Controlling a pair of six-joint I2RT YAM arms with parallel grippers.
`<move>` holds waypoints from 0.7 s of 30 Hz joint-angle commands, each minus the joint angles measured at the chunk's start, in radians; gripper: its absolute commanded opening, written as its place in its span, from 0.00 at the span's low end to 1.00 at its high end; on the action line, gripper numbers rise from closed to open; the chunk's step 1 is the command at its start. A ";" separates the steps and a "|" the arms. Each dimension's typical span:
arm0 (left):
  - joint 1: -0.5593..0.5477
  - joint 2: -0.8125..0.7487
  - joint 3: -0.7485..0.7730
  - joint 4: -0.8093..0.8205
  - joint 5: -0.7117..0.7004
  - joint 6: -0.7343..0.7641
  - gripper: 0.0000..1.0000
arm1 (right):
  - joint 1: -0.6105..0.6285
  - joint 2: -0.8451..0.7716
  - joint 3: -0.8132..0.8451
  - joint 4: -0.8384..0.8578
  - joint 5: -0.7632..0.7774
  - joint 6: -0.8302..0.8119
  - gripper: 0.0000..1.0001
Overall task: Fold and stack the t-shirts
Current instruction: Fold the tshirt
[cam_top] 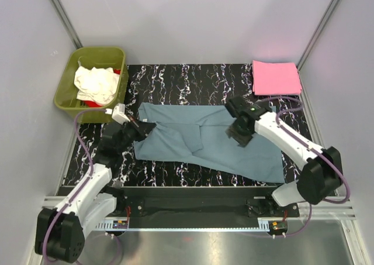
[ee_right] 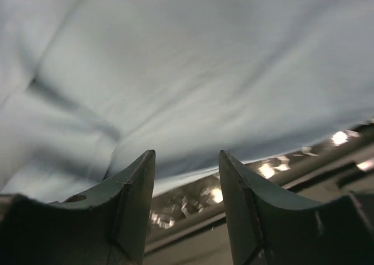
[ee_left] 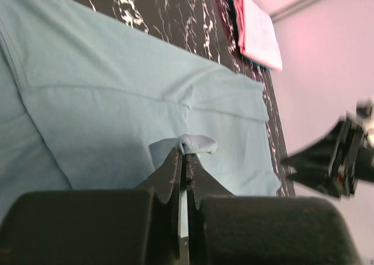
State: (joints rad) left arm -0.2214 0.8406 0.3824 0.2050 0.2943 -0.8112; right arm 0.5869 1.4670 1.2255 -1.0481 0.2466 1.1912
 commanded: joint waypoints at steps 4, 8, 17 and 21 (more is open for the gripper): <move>0.002 0.170 0.102 0.151 -0.090 -0.051 0.00 | -0.212 -0.144 -0.176 -0.237 0.163 0.261 0.54; 0.008 0.282 0.162 0.209 -0.113 -0.080 0.00 | -0.283 -0.145 -0.199 -0.271 0.206 0.252 0.54; 0.094 0.563 0.340 0.320 -0.038 -0.167 0.00 | -0.332 -0.093 -0.287 -0.187 0.190 0.234 0.52; 0.122 0.644 0.380 0.339 -0.027 -0.164 0.00 | -0.335 -0.085 -0.282 -0.199 0.203 0.245 0.53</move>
State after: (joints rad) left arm -0.1173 1.4536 0.7143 0.4370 0.2466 -0.9638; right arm 0.2596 1.3804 0.9356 -1.2411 0.3851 1.3991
